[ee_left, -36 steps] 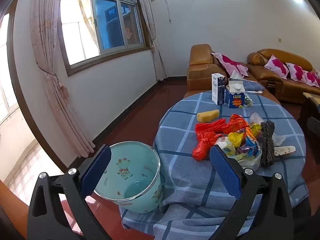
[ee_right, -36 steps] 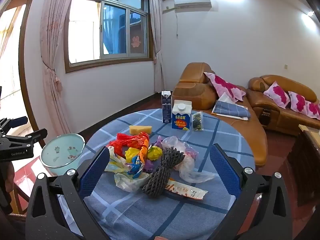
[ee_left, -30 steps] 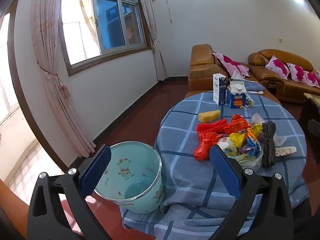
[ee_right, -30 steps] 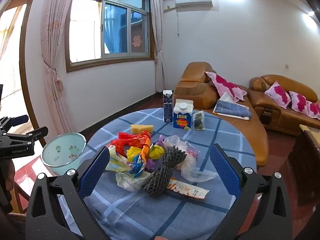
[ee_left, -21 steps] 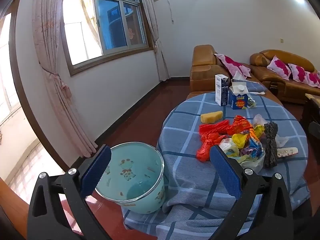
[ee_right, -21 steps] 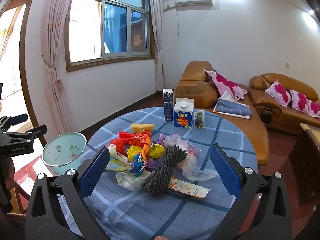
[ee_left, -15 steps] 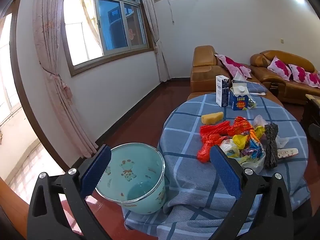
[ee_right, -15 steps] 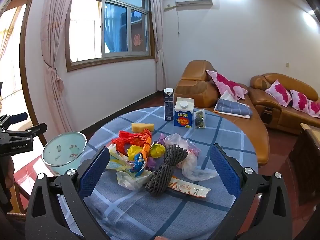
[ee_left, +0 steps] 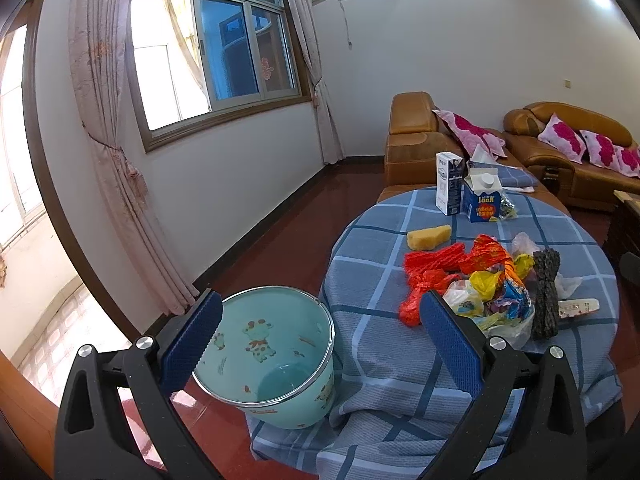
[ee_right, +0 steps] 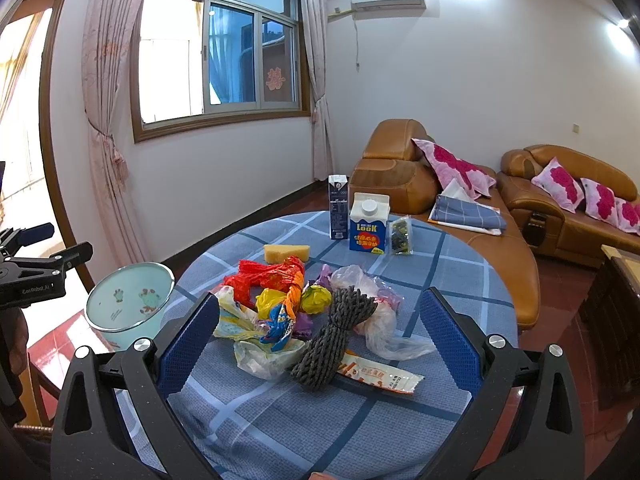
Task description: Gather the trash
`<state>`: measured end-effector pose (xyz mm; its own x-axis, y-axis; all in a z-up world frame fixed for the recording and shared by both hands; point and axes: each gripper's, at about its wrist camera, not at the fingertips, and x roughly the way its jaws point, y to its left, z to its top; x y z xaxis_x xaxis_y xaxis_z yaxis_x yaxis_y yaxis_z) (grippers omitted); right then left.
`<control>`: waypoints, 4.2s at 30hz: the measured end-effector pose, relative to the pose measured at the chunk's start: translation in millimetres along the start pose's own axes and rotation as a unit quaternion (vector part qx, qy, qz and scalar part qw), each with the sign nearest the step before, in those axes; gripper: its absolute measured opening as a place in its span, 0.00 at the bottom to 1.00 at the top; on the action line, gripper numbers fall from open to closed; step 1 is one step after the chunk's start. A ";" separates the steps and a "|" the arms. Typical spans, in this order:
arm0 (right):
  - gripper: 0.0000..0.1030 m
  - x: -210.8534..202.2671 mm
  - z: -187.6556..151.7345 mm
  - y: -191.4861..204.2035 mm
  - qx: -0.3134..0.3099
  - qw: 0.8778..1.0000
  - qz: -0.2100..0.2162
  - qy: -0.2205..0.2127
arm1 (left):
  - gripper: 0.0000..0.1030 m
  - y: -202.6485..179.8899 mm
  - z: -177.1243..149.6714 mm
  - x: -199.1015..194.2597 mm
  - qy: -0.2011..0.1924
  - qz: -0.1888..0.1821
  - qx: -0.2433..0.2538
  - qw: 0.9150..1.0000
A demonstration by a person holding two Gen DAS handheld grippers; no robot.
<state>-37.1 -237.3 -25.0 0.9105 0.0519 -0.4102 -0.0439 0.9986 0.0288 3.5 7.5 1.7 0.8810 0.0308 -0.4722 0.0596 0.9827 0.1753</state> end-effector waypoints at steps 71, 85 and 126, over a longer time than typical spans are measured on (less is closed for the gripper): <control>0.95 41.5 -44.0 -83.8 0.049 0.992 -0.109 0.039 | 0.94 -51.8 -16.5 63.9 0.042 -0.015 0.038 0.998; 0.95 61.0 -74.3 -128.6 0.094 0.985 -0.129 0.066 | 0.61 -129.0 -29.9 126.7 0.105 -0.089 0.067 0.988; 0.95 70.5 -91.3 -138.0 0.103 0.983 -0.119 0.097 | 0.00 -122.9 -34.5 133.5 0.135 -0.186 0.083 0.970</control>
<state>-4.4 -370.7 -141.1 0.7883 -0.1627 -0.5933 0.2631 0.9609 0.0860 97.5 -102.9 -112.7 0.6306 -0.2510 -0.7344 0.4436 0.8930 0.0757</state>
